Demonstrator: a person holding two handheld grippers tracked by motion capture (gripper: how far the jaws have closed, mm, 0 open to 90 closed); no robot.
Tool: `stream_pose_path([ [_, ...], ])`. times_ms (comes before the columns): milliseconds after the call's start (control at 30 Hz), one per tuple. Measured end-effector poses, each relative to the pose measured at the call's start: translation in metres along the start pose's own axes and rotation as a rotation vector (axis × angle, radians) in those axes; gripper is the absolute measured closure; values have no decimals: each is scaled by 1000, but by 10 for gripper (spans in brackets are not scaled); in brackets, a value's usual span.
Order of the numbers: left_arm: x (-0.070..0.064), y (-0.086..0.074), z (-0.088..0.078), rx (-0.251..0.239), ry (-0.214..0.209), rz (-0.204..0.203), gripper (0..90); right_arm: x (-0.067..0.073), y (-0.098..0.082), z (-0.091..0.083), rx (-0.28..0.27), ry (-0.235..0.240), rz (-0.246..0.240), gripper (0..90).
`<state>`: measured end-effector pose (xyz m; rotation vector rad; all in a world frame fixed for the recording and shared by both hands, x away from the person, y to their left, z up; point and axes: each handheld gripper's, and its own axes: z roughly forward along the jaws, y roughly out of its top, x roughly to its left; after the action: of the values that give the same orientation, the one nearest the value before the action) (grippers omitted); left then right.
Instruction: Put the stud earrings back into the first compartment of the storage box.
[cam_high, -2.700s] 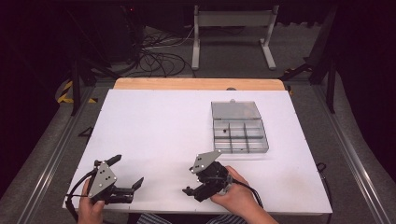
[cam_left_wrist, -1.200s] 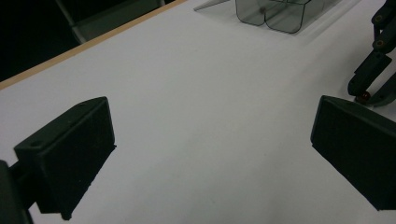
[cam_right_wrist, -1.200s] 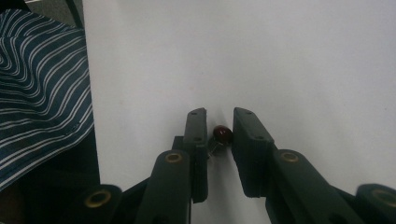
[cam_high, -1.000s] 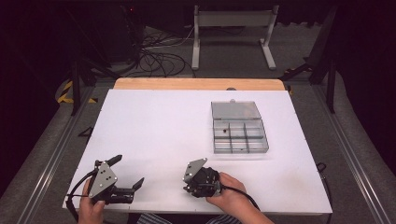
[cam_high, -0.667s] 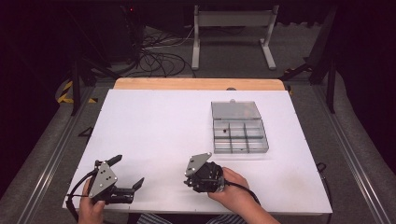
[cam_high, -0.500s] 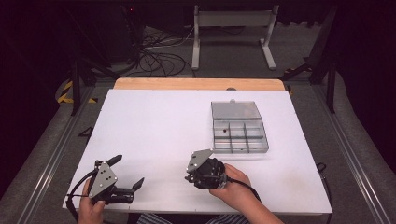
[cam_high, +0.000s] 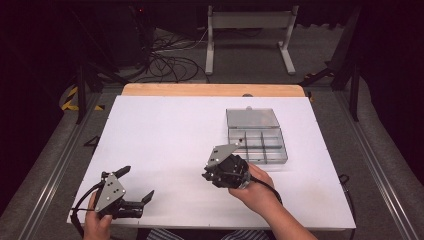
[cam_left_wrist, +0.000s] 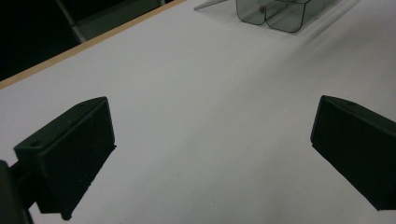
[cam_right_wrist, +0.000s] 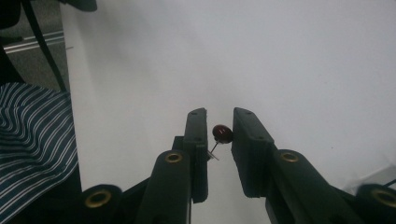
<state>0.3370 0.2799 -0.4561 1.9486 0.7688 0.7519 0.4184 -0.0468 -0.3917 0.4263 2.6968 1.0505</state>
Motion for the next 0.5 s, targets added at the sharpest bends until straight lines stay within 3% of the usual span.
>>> stream_pose_path([
  [500,1,0,0,0,2,2,2,-47,8,-11,-19,-50,122,770],
])
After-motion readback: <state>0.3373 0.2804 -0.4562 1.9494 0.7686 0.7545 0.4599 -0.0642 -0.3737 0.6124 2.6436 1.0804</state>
